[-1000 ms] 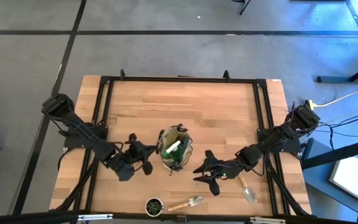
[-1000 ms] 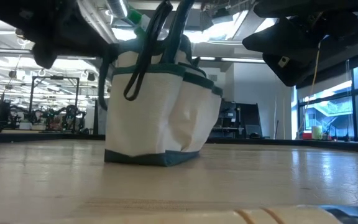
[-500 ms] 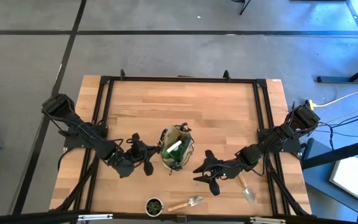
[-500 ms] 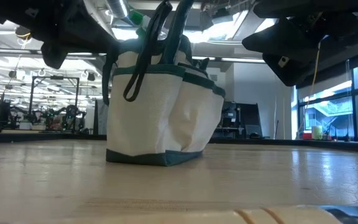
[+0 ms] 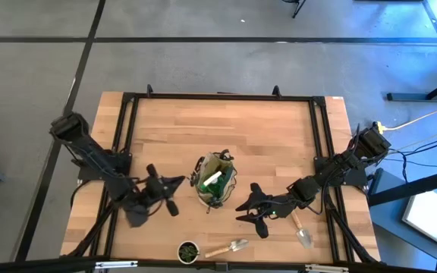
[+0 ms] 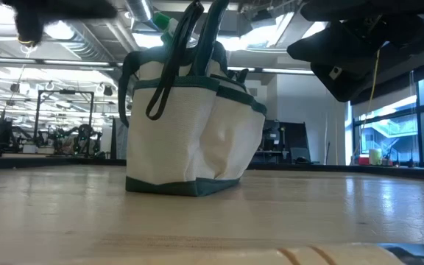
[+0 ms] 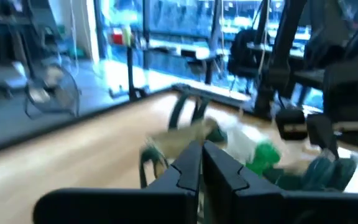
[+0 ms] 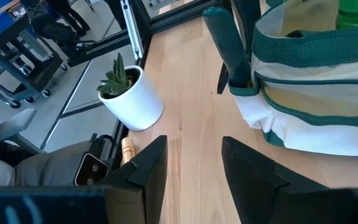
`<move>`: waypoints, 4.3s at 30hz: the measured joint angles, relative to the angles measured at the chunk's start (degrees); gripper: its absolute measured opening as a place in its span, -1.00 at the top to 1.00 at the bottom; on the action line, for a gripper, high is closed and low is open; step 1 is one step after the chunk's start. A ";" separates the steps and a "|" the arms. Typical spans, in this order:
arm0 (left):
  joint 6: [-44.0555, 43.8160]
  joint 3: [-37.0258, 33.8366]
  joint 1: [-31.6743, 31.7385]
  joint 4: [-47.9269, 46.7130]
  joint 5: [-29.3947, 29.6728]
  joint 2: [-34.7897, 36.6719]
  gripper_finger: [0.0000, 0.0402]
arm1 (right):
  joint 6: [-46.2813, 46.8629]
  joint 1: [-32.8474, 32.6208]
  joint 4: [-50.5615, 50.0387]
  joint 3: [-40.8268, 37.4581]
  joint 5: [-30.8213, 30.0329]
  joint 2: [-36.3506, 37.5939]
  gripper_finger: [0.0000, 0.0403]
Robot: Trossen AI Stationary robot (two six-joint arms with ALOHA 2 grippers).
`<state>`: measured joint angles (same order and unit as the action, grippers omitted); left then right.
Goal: Pick & Place Garden tools in Gardening bag
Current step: Put the left brown trowel into the side pocket of the green gardening bag
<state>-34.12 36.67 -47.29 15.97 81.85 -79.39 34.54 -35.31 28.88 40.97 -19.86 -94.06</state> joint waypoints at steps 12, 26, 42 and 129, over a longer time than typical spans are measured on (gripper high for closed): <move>20.46 1.79 -1.76 8.14 -17.87 5.36 0.70 | -3.93 -0.56 3.60 -0.02 6.55 0.00 0.23; 40.81 1.85 9.33 29.92 -46.50 5.68 0.71 | 2.39 -9.19 6.58 0.00 12.22 0.00 0.23; 36.40 1.87 11.90 31.85 -48.71 5.73 0.72 | 33.77 -18.52 -5.59 0.00 -18.37 0.00 0.23; 21.17 1.85 10.10 21.05 -51.33 5.66 0.83 | -23.66 -8.77 -21.04 23.69 2.37 -19.34 -0.24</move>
<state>-12.95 38.52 -37.19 37.01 30.52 -73.73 10.89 -44.08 7.85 64.66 -17.48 -113.40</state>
